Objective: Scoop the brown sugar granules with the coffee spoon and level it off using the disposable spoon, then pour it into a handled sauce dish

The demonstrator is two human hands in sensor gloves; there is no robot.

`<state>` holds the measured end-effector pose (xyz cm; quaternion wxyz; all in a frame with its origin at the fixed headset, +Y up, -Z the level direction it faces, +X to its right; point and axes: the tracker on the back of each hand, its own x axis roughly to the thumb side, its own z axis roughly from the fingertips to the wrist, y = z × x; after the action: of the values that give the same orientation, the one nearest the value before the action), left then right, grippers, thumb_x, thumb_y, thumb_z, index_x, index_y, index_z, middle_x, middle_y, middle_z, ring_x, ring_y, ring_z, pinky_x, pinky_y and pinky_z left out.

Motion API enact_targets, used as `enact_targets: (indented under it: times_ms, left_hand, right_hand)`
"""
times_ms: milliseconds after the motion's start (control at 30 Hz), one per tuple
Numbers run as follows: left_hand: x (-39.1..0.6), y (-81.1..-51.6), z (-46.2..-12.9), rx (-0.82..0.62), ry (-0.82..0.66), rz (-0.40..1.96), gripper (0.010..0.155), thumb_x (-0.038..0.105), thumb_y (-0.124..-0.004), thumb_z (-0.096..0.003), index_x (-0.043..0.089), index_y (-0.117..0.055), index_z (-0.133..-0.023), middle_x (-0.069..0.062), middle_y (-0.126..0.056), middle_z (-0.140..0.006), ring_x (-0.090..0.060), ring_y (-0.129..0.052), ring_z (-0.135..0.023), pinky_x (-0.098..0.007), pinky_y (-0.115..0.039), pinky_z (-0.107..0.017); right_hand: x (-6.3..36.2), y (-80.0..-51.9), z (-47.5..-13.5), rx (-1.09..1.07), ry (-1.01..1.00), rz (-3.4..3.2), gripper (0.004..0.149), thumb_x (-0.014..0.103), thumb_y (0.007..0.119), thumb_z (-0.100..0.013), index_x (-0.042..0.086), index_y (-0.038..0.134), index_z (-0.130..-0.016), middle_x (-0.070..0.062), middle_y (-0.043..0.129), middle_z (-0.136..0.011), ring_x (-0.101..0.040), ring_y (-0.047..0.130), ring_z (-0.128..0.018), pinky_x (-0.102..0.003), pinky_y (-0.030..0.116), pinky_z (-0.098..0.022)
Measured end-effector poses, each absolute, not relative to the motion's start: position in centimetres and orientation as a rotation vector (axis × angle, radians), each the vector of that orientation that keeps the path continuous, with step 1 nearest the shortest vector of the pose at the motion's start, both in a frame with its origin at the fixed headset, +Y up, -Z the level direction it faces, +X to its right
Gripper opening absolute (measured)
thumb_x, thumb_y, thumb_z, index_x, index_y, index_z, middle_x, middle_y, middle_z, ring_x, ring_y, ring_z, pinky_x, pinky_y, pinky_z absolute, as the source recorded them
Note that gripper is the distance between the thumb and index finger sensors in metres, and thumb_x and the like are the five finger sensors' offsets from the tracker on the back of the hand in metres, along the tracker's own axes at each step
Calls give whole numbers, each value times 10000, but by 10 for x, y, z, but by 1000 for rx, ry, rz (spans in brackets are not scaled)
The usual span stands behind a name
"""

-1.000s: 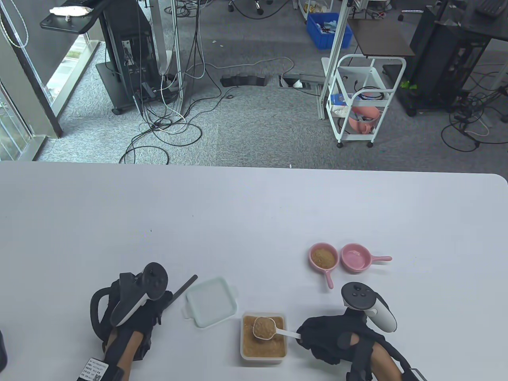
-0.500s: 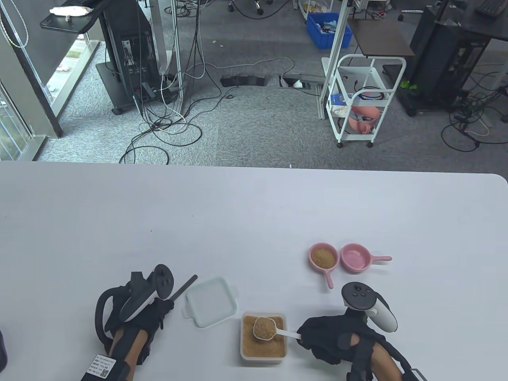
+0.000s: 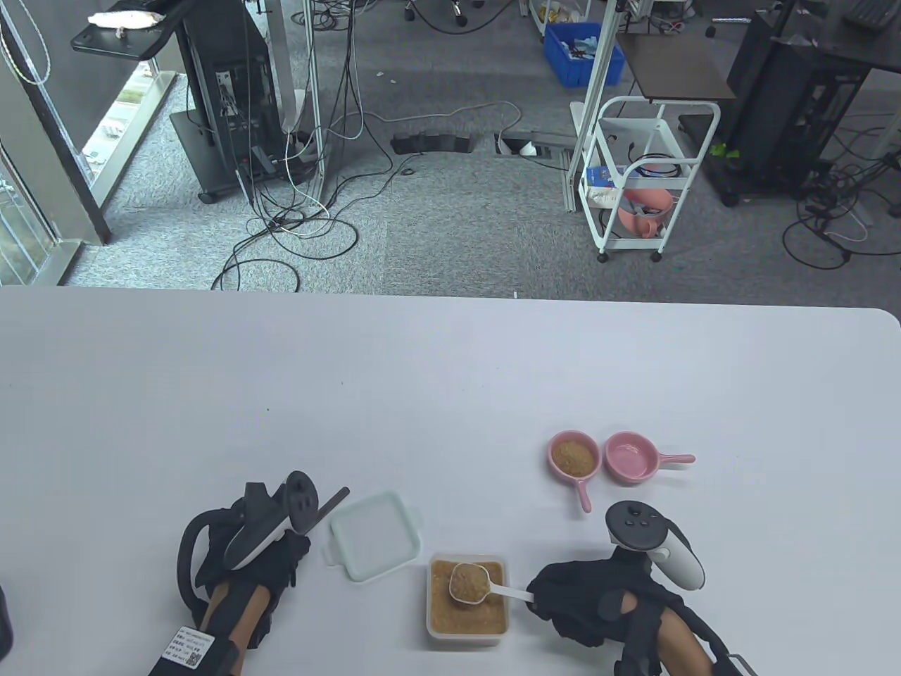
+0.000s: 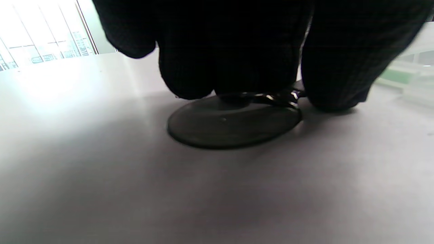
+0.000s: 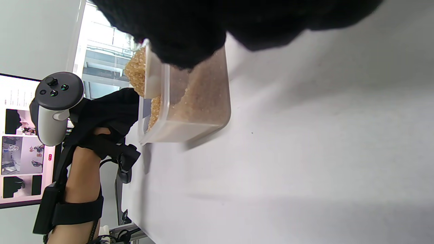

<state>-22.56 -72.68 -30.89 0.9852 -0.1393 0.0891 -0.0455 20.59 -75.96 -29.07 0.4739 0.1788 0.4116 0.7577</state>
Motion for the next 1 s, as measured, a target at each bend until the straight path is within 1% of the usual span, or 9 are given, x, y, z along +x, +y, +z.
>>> enact_targets:
  times_ms: [100, 433, 600, 767, 1000]
  left_hand:
    - [-225, -728, -309, -288, 175, -64, 474, 606, -904, -389, 417, -886, -823, 164, -922, -834, -168, -957, -832, -492, -693, -759]
    - [-225, -729, -311, -291, 151, -32, 454, 580, -911, -398, 385, -923, -807, 136, -955, -793, -171, -983, -777, -495, -710, -745]
    - [-224, -728, -311, -280, 137, -51, 441, 584, -899, -401, 400, -925, -801, 147, -963, -782, -156, -993, -761, -480, -722, -739]
    - [-226, -708, -305, -177, 125, 26, 432, 585, -880, -404, 413, -911, -799, 153, -973, -774, -137, -1014, -743, -468, -741, -728]
    - [-205, -684, -288, -41, 12, 101, 432, 584, -875, -401, 419, -900, -799, 157, -1008, -735, -125, -1050, -695, -446, -775, -705]
  right_hand:
    - [206, -759, -291, 436, 1007, 1855, 432, 379, 727, -516, 112, 836, -838, 42, 958, -397, -212, 923, -151, -494, 779, -355]
    - [206, -759, -290, 430, 1012, 1849, 431, 380, 730, -518, 111, 839, -836, 41, 959, -395, -213, 922, -150, -494, 779, -355]
    - [207, -758, -290, 428, 1008, 1845, 430, 380, 731, -517, 111, 841, -835, 40, 959, -394, -213, 922, -149, -494, 779, -355]
    - [208, -757, -291, 430, 1002, 1839, 431, 381, 731, -518, 111, 840, -835, 41, 959, -394, -212, 922, -149, -494, 779, -354]
    - [208, -757, -291, 428, 1009, 1839, 431, 380, 730, -519, 109, 840, -836, 40, 959, -394, -212, 922, -148, -494, 779, -354]
